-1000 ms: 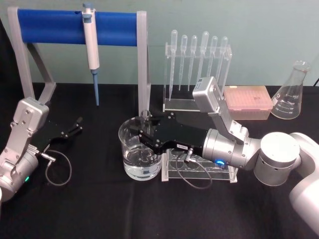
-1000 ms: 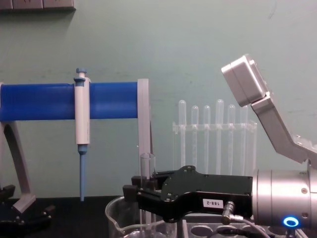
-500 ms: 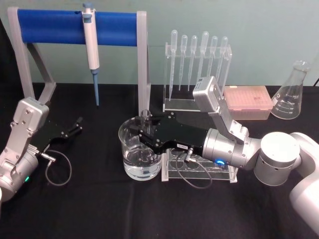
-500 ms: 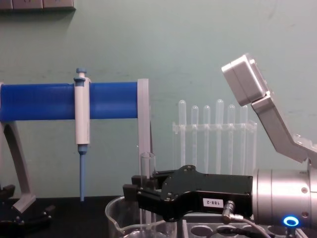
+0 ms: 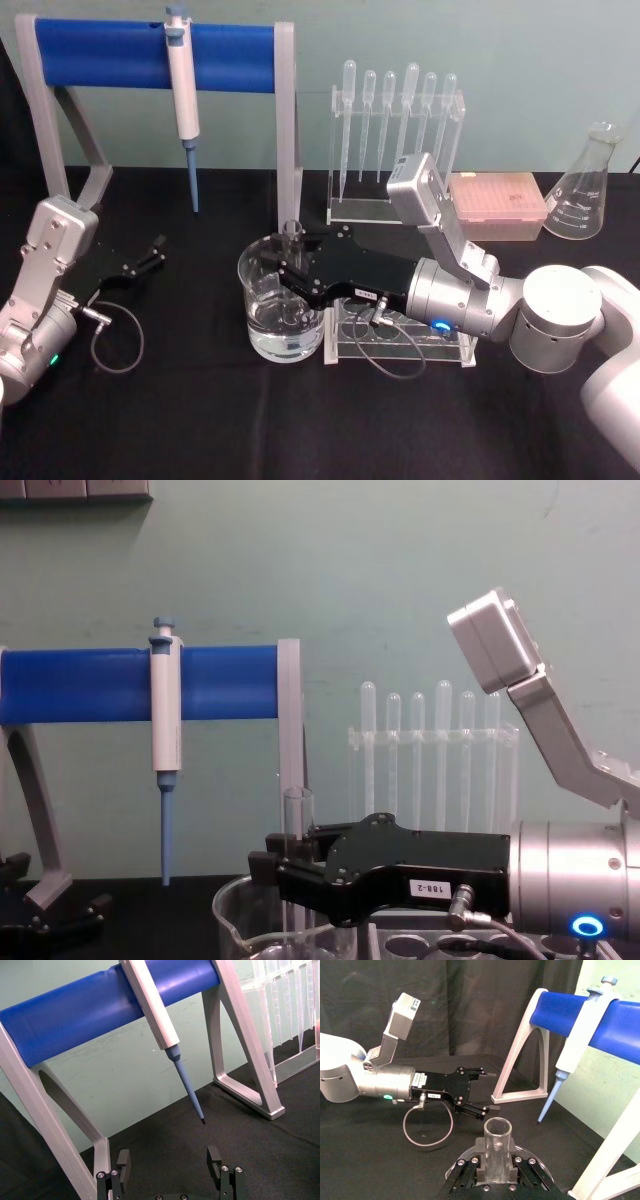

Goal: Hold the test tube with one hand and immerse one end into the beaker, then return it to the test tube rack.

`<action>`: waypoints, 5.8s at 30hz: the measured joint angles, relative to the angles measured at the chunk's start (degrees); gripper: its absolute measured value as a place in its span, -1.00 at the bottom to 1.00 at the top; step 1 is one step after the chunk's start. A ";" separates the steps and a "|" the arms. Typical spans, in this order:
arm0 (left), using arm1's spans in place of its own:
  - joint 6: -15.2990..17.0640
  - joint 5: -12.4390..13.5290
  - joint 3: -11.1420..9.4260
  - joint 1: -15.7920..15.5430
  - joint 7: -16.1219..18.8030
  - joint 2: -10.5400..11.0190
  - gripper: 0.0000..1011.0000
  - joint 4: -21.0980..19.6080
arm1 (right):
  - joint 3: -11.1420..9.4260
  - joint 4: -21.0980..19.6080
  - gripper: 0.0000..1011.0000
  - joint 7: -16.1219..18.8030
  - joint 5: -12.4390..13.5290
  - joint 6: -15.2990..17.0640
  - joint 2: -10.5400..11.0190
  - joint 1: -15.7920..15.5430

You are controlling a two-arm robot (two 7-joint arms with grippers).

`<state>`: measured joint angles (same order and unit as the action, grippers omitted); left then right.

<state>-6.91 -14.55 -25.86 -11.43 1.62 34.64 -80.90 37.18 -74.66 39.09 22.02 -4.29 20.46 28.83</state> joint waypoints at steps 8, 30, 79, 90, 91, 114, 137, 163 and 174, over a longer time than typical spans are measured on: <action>0.00 0.00 0.00 0.00 0.00 0.00 0.98 0.00 | 0.00 0.00 -0.55 0.01 0.00 0.00 0.00 0.00; 0.00 0.00 0.00 0.00 0.00 0.00 0.98 0.00 | 0.00 0.00 -0.55 0.01 0.00 0.00 0.00 0.00; 0.00 0.00 0.00 0.00 0.00 0.00 0.98 0.00 | 0.00 0.00 -0.55 0.01 0.00 0.00 0.00 0.00; 0.00 0.00 0.00 0.00 0.00 0.00 0.98 0.00 | 0.00 0.00 -0.55 0.01 0.00 -0.01 0.00 0.00; 0.00 0.00 0.00 0.00 0.00 0.00 0.98 0.00 | 0.00 0.00 -0.55 0.01 0.00 0.00 0.00 0.00; 0.00 0.00 0.00 0.00 0.00 0.00 0.98 0.00 | 0.00 0.00 -0.55 0.01 0.00 0.00 0.00 0.00; 0.00 0.00 0.00 0.00 0.00 0.00 0.98 0.00 | 0.00 0.00 -0.55 0.01 0.00 0.00 0.00 0.00; 0.00 0.00 0.00 0.00 0.00 0.00 0.98 0.00 | 0.00 0.00 -0.55 0.00 0.00 0.00 0.00 0.00; 0.00 0.00 0.00 0.00 0.00 0.00 0.98 0.00 | 0.00 0.00 -0.55 0.01 0.00 0.00 0.00 0.00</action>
<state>-6.91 -14.55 -25.86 -11.43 1.62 34.65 -80.90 37.18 -74.65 39.10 22.02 -4.30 20.47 28.83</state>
